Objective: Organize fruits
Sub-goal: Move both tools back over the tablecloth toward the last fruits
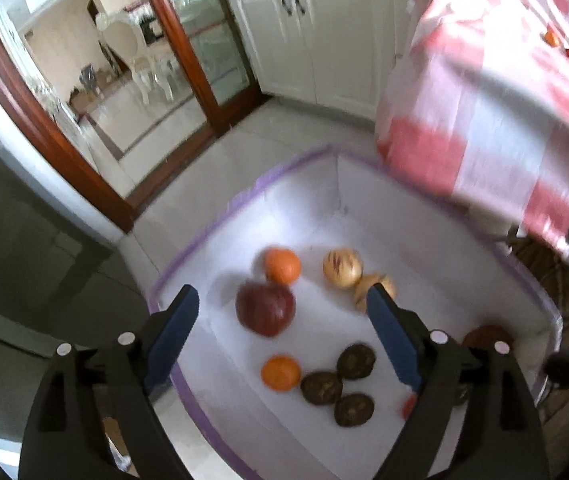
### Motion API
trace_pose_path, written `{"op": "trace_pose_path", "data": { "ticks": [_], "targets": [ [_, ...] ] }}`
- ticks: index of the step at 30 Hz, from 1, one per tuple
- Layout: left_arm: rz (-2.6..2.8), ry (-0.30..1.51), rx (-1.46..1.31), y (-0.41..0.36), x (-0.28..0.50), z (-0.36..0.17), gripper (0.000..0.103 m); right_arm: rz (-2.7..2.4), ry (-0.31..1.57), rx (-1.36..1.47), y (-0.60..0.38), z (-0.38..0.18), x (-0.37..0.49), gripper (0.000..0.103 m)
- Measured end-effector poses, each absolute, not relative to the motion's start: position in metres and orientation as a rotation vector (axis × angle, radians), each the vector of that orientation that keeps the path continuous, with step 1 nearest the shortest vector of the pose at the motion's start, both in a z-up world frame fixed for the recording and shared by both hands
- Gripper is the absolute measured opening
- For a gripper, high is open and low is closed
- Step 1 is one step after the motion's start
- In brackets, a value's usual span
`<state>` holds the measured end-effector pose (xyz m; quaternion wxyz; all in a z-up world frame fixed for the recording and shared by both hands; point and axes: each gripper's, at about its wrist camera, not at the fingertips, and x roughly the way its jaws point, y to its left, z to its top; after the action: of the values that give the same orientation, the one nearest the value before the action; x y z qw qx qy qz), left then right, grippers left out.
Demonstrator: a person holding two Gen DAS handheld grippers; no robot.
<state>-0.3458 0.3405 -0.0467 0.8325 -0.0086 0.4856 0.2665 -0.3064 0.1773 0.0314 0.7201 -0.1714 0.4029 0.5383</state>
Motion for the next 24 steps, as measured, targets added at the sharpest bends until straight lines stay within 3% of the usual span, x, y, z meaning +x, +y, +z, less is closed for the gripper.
{"op": "trace_pose_path", "data": {
  "ticks": [8,15,19,24],
  "targets": [
    [0.410,0.885,0.036,0.279,-0.279,0.006,0.098,1.016,0.830,-0.109,0.100,0.068,-0.231,0.071],
    [0.186,0.817,0.098,0.192,-0.189,0.026,0.098,0.757,0.843,0.106,0.006,0.068,-0.149,0.074],
    [0.069,0.754,0.028,0.149,-0.122,0.036,0.099,0.551,0.839,0.201,-0.046,0.062,-0.104,0.080],
    [-0.013,0.731,-0.115,0.107,-0.025,0.043,0.101,0.348,0.830,0.249,-0.099,0.056,-0.054,0.080]
  ]
}}
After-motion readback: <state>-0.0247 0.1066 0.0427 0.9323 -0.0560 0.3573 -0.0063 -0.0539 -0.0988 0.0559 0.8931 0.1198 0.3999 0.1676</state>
